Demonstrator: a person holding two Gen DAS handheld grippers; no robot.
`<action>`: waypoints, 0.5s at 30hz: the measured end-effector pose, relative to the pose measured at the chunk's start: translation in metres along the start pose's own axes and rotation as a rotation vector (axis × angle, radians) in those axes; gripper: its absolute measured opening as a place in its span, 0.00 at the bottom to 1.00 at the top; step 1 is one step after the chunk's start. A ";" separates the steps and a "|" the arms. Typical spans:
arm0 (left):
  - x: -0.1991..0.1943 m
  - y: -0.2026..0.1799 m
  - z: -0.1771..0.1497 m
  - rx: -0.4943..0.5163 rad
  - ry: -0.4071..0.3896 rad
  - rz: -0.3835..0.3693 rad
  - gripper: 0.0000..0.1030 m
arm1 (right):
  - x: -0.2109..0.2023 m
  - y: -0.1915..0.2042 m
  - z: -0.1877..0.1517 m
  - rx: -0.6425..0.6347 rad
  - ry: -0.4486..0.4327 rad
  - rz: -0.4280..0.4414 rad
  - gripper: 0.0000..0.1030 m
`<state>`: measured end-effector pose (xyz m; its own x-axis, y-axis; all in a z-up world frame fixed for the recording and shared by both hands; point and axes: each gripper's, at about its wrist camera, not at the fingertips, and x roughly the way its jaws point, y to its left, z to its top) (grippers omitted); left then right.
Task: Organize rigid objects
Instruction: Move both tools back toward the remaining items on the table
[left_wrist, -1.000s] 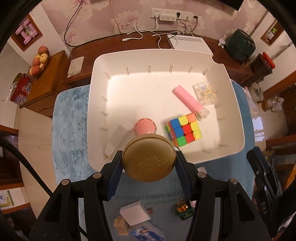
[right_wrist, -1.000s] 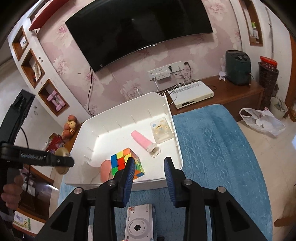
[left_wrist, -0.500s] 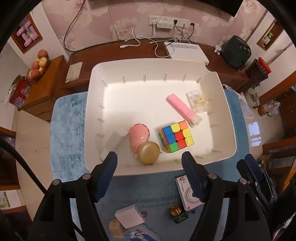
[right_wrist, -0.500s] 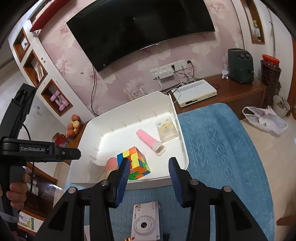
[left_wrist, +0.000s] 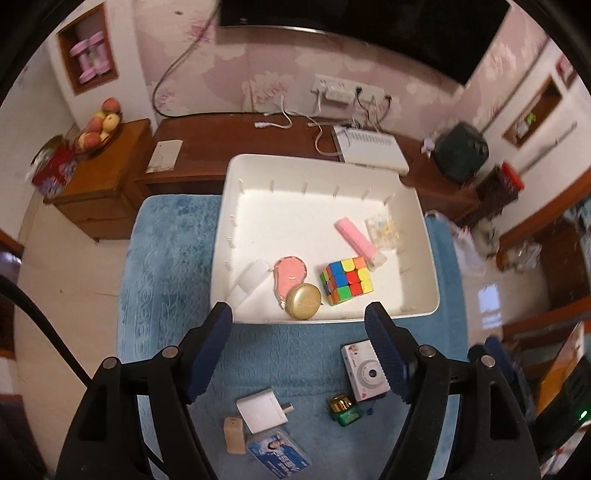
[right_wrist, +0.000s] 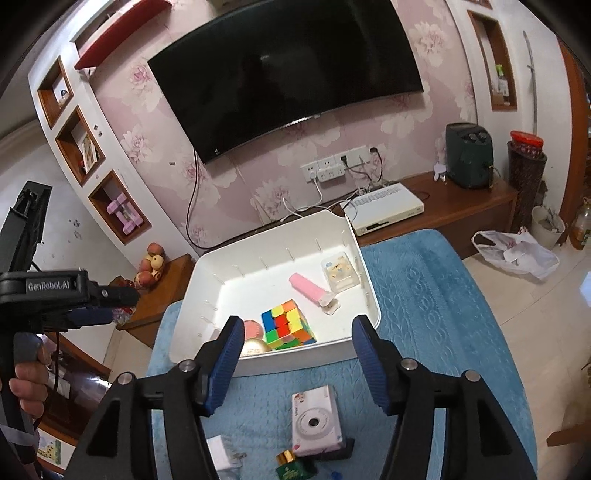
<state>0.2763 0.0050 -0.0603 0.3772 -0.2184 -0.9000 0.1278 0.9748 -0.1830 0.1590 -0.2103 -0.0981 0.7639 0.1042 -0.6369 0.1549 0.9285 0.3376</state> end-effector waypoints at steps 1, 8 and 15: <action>-0.006 0.005 -0.002 -0.011 -0.009 -0.007 0.75 | -0.004 0.003 -0.002 0.000 -0.005 -0.002 0.65; -0.040 0.031 -0.027 -0.029 -0.054 -0.032 0.76 | -0.041 0.027 -0.019 0.005 -0.044 -0.016 0.73; -0.065 0.060 -0.061 -0.062 -0.091 -0.073 0.76 | -0.070 0.051 -0.036 -0.022 -0.070 -0.029 0.78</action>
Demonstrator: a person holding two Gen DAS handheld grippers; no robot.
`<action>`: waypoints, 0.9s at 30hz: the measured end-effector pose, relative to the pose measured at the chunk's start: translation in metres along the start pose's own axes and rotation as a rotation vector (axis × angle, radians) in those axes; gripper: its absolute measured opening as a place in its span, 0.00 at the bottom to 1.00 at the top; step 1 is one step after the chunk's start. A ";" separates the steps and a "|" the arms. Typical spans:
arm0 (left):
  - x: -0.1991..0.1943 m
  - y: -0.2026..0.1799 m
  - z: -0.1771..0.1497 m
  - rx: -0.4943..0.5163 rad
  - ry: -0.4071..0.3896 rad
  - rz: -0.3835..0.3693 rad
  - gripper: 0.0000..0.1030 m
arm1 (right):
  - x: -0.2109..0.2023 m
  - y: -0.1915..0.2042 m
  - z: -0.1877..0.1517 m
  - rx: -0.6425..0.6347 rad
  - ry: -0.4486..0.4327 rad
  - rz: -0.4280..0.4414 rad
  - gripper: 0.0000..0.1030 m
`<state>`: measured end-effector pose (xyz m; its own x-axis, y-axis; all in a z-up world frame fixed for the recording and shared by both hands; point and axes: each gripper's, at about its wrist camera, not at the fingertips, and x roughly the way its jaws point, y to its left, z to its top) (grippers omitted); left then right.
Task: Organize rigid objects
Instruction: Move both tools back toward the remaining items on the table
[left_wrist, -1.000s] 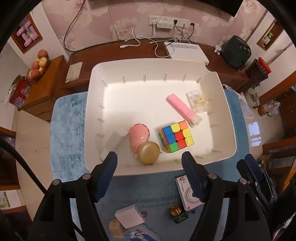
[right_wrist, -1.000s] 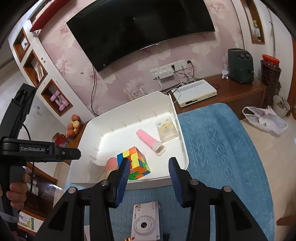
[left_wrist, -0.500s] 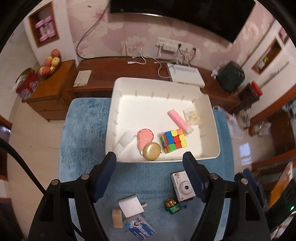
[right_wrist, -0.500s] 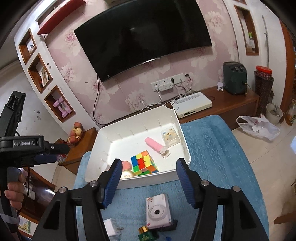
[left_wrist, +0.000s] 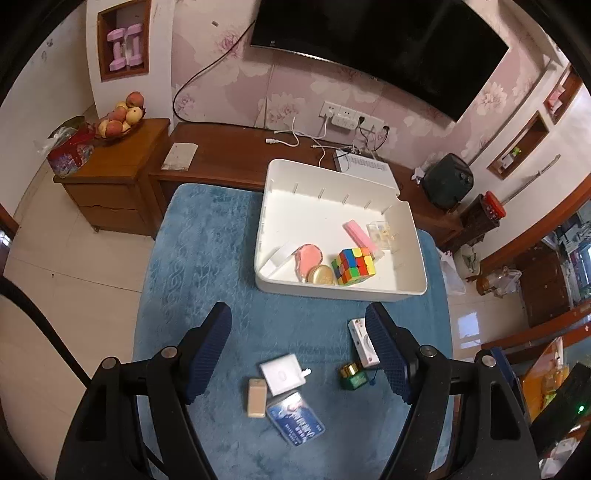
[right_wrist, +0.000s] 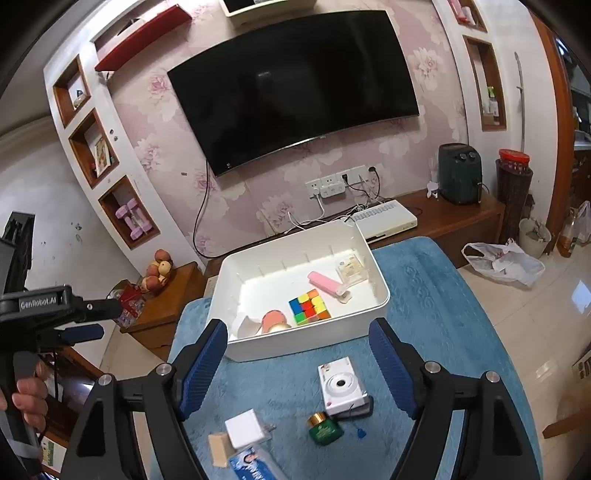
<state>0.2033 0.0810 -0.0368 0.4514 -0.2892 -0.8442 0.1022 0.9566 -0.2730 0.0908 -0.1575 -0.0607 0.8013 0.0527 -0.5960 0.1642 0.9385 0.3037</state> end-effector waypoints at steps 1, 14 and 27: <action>-0.003 0.005 -0.006 -0.003 -0.003 -0.004 0.75 | -0.003 0.003 -0.002 -0.004 0.000 -0.003 0.78; 0.002 0.035 -0.074 -0.003 0.094 -0.008 0.75 | -0.030 0.031 -0.034 -0.084 0.039 -0.039 0.78; 0.040 0.033 -0.121 -0.052 0.245 0.071 0.75 | -0.017 0.027 -0.044 -0.267 0.134 -0.029 0.78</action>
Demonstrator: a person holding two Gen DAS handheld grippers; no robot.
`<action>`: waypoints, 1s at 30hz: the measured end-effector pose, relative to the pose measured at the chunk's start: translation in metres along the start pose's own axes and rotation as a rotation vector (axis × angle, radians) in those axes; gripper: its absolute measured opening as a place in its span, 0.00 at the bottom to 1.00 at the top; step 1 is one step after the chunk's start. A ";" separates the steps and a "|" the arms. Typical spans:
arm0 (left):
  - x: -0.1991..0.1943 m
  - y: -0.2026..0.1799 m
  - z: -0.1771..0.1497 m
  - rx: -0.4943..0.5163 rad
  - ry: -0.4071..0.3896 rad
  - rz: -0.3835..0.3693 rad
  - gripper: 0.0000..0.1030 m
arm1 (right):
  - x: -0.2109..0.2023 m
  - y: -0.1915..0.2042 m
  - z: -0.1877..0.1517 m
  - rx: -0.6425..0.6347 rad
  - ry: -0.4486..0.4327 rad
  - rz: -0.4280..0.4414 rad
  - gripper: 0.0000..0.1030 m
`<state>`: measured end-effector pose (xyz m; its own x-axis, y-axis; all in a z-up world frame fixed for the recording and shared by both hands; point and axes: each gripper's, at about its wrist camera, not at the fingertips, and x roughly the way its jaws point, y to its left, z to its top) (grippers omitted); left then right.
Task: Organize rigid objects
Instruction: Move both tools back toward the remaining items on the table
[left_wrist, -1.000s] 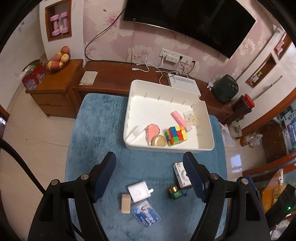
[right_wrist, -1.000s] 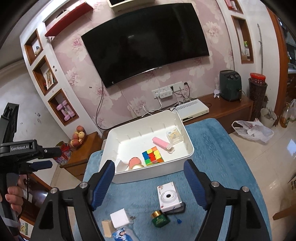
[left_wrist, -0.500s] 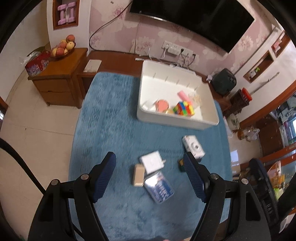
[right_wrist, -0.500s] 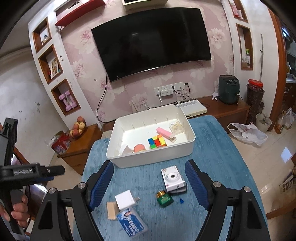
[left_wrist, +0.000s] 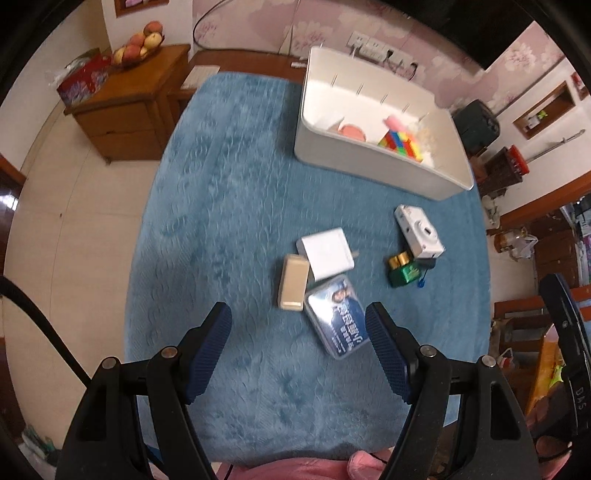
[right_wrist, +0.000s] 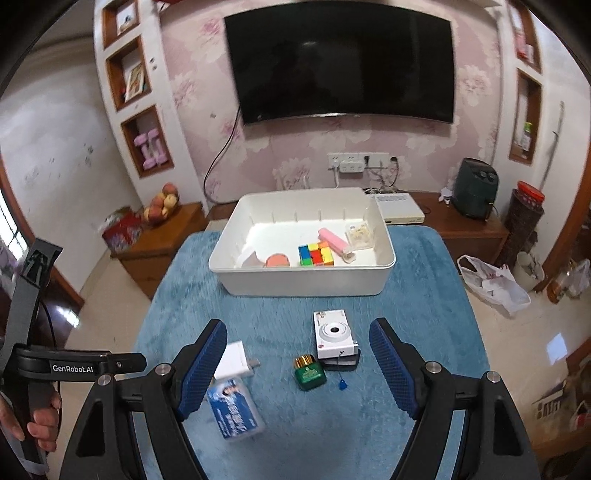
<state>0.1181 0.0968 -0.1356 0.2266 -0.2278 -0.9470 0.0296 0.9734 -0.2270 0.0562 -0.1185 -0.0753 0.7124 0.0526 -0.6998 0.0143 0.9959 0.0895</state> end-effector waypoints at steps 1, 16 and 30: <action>0.003 -0.002 -0.002 -0.008 0.008 0.007 0.76 | 0.004 -0.002 -0.001 -0.016 0.011 0.006 0.78; 0.060 -0.049 -0.025 -0.188 0.143 0.096 0.79 | 0.069 -0.050 -0.010 -0.189 0.155 0.194 0.78; 0.118 -0.043 -0.021 -0.333 0.315 0.142 0.80 | 0.145 -0.073 -0.022 -0.084 0.287 0.275 0.78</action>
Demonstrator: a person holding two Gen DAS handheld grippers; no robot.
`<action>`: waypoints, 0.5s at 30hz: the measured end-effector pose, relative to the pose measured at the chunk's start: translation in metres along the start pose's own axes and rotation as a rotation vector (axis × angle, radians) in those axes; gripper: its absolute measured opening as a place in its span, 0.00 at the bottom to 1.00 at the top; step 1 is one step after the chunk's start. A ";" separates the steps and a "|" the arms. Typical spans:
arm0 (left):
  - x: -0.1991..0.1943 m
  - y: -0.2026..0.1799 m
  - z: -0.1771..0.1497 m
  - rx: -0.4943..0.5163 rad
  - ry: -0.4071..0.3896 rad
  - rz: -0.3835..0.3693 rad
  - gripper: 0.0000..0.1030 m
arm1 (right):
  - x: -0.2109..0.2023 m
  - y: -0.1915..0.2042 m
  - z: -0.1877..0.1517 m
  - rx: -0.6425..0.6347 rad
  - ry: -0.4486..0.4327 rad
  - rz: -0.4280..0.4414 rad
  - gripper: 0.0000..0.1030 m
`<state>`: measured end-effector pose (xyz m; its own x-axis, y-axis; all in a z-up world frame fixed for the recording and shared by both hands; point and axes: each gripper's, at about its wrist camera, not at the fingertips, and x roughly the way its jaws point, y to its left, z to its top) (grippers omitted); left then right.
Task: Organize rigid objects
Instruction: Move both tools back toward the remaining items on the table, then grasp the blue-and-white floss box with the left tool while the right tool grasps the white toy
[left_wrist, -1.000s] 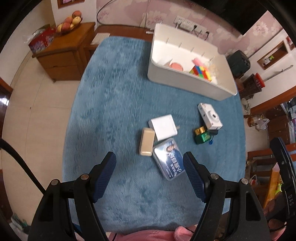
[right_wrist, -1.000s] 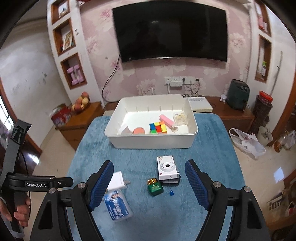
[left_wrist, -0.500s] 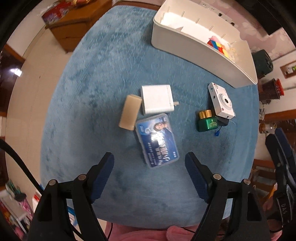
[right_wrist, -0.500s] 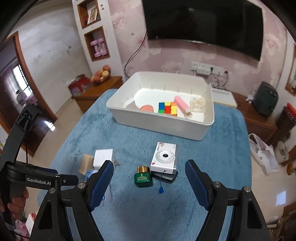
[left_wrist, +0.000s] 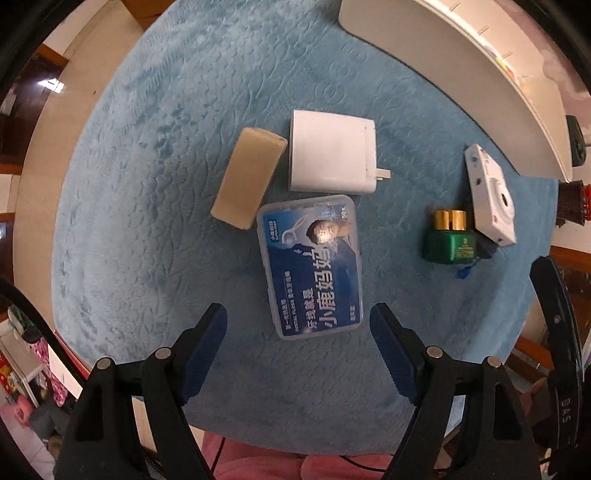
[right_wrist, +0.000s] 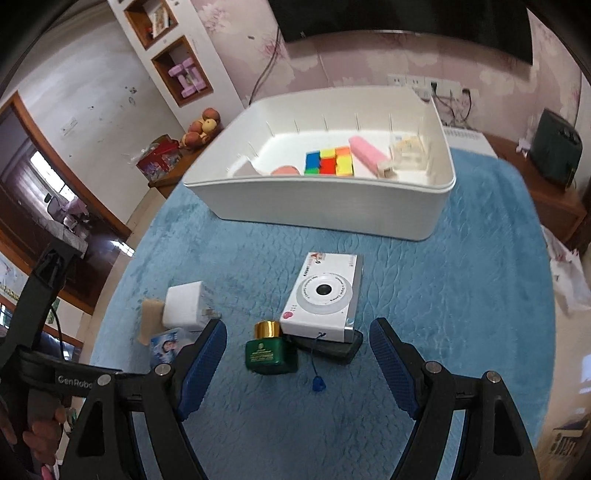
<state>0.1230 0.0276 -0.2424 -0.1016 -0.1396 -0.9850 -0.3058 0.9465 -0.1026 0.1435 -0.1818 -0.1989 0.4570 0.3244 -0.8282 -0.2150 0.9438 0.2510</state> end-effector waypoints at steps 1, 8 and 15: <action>0.003 -0.001 0.003 -0.001 0.006 0.003 0.80 | 0.004 -0.001 0.000 0.003 0.004 -0.003 0.78; 0.020 -0.005 0.021 -0.025 0.038 -0.002 0.80 | 0.039 -0.012 0.003 0.015 0.049 -0.027 0.78; 0.032 -0.005 0.037 -0.051 0.071 0.014 0.80 | 0.064 -0.016 0.003 0.024 0.078 -0.016 0.78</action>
<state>0.1561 0.0285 -0.2787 -0.1727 -0.1489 -0.9737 -0.3516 0.9327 -0.0802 0.1790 -0.1764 -0.2540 0.3917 0.3044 -0.8683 -0.1874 0.9503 0.2486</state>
